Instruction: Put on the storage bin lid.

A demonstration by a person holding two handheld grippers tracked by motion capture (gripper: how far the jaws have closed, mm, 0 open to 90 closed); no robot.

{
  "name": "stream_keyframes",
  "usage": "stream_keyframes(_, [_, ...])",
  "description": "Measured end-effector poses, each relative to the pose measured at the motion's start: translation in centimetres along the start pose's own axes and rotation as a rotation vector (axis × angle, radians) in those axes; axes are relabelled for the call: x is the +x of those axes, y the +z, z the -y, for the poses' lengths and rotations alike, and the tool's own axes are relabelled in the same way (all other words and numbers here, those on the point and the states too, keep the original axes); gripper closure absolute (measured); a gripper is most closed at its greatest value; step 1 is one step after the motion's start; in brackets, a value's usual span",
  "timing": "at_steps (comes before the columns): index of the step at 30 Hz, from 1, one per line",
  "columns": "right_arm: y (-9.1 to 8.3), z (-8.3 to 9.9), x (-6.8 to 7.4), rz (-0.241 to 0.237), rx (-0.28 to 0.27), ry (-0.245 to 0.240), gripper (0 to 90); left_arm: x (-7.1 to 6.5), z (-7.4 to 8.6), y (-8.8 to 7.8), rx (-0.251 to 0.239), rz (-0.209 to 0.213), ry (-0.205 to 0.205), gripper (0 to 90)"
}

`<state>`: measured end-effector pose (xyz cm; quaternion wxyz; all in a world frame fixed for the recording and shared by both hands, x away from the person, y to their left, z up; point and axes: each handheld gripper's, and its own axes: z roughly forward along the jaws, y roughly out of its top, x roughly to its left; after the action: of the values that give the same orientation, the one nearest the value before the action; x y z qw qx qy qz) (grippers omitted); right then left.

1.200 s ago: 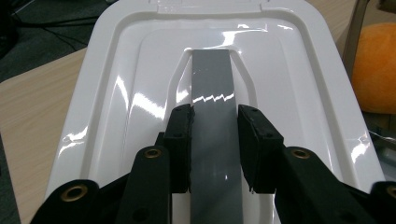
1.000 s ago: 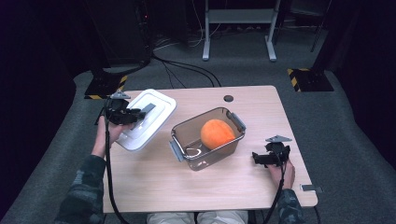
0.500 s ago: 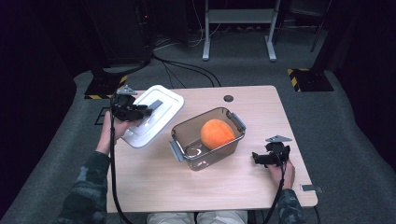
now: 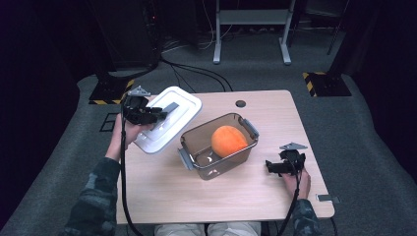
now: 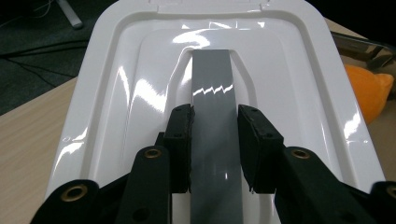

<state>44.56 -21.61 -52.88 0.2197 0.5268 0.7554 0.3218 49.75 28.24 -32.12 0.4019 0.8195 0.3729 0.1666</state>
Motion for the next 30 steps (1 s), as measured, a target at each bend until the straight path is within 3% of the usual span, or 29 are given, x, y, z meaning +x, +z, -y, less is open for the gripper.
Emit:
stream_keyframes(15, [0.0, 0.0, 0.0, 0.001, -0.001, -0.001, 0.0, -1.8, -1.3, 0.9, -0.001, 0.046, 0.04, 66.6])
stream_keyframes(30, [0.0, 0.0, 0.0, 0.0, 0.0, 0.0, 0.0, -4.5, -2.5, 3.0, 0.014, 0.096, 0.081, 66.6])
